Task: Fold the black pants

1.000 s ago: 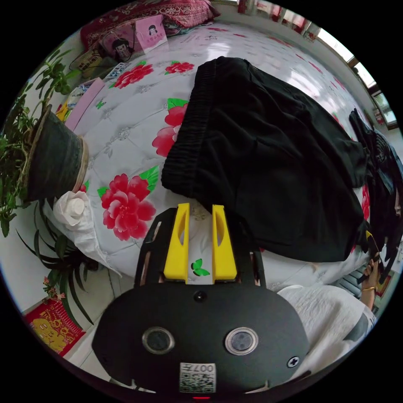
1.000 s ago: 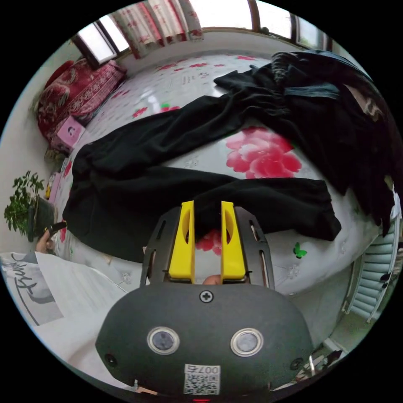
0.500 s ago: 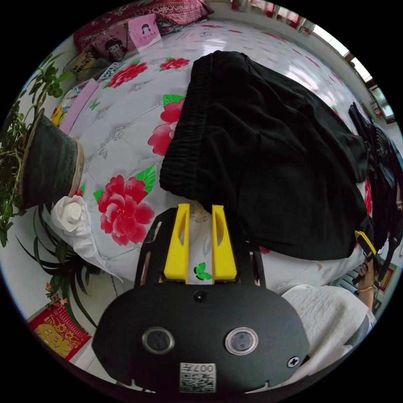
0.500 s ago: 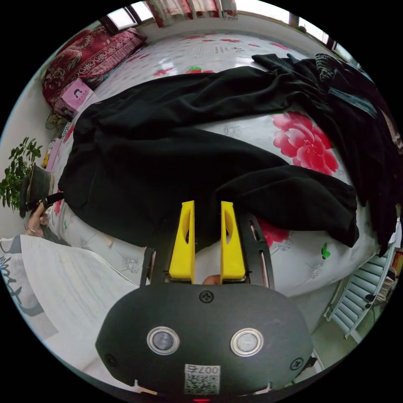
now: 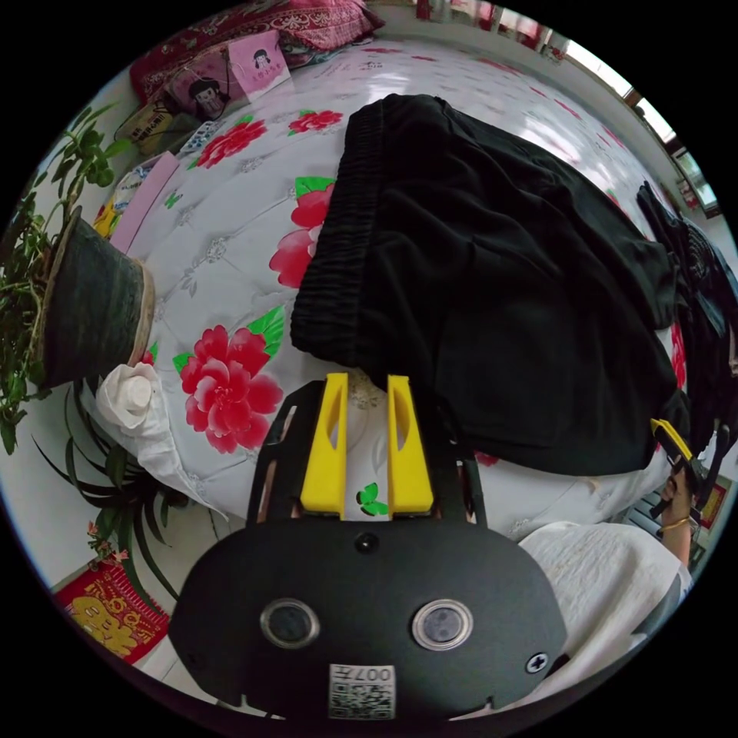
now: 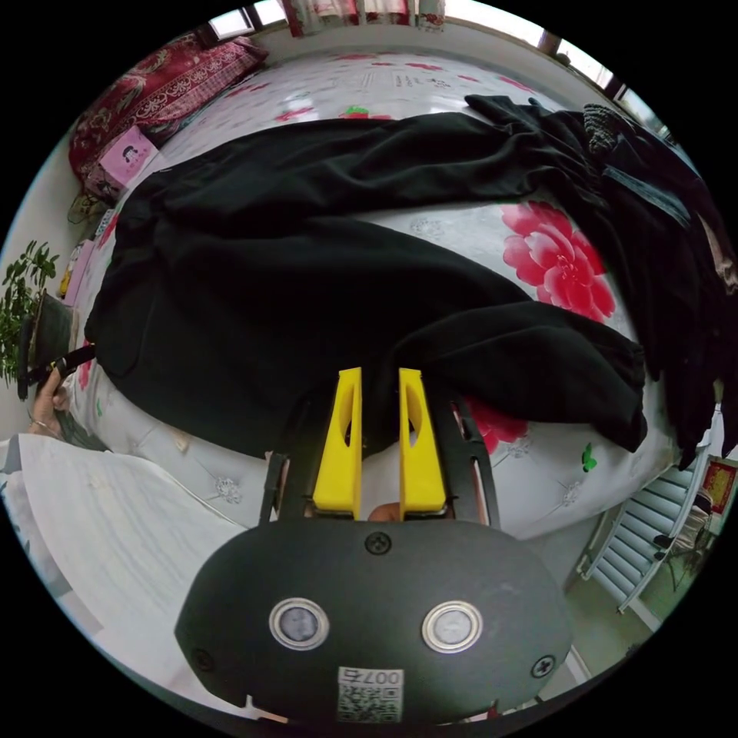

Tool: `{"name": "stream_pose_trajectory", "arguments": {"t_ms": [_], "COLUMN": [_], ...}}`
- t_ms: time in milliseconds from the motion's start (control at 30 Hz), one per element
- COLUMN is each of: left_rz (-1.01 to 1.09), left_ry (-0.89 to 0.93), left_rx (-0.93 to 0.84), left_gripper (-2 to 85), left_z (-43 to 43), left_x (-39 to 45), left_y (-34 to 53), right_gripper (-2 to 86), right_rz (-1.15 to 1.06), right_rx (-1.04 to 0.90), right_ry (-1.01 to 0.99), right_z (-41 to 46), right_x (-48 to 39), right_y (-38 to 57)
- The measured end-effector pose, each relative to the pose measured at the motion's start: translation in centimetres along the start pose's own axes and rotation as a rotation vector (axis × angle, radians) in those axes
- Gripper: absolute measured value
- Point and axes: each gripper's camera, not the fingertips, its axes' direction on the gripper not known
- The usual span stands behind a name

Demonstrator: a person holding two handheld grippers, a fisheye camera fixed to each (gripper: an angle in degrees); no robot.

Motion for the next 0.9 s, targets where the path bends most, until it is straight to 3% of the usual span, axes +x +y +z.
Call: {"name": "stream_pose_trajectory", "arguments": {"t_ms": [900], "left_rz": [0.01], "left_ry": [-0.032], "left_rx": [0.014], "left_gripper": [6.5], "left_z": [0.0], "left_x": [1.6], "left_y": [0.4], "right_gripper": [5.9], "right_rz": [0.003], "right_rx": [0.014], "right_ry": [0.03], "right_z": [0.6], "right_x": [-2.9], "right_y": [0.5]}}
